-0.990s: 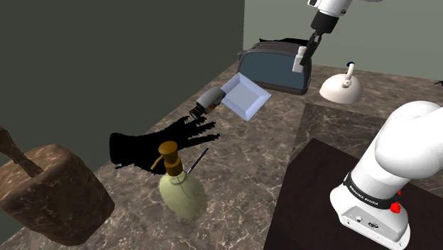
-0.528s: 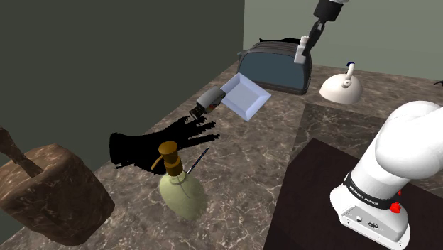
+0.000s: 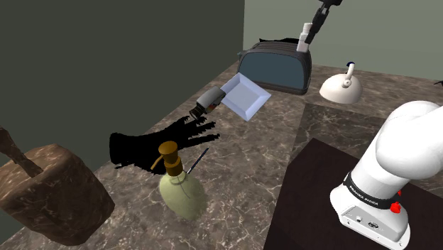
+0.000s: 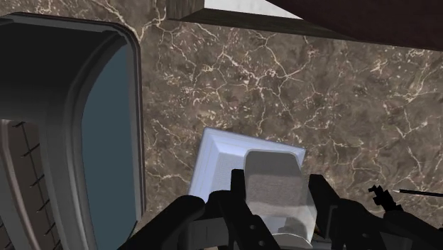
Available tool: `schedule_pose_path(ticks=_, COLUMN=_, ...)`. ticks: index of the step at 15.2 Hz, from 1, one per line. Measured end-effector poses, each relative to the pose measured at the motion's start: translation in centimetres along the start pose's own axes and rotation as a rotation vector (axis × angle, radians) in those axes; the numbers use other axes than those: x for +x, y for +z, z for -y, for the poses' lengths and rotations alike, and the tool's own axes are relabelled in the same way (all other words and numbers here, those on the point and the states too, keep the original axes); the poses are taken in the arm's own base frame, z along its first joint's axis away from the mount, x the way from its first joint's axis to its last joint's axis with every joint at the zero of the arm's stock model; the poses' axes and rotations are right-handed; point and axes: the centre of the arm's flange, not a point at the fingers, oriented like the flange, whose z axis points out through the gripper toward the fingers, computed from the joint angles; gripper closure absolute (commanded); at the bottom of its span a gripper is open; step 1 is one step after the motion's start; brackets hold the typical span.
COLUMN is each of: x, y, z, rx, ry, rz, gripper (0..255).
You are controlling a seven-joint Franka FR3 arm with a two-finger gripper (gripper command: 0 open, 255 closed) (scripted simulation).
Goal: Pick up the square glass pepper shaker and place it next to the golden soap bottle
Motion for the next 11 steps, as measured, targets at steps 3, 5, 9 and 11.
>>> schedule_pose_path(ticks=3, x=0.4, y=-1.4, z=0.3, rx=0.000, ry=0.000, rz=0.000, gripper=255)
schedule_pose_path(ticks=5, x=0.6, y=-2.4, z=0.3, rx=0.000, ry=0.000, rz=0.000, gripper=255)
schedule_pose_path(ticks=9, x=2.1, y=-3.1, z=2.9, rx=0.000, ry=-0.001, rz=0.000, gripper=255)
schedule_pose_path(ticks=11, x=3.0, y=-2.4, z=4.8, rx=0.000, ry=-0.001, rz=0.000, gripper=255)
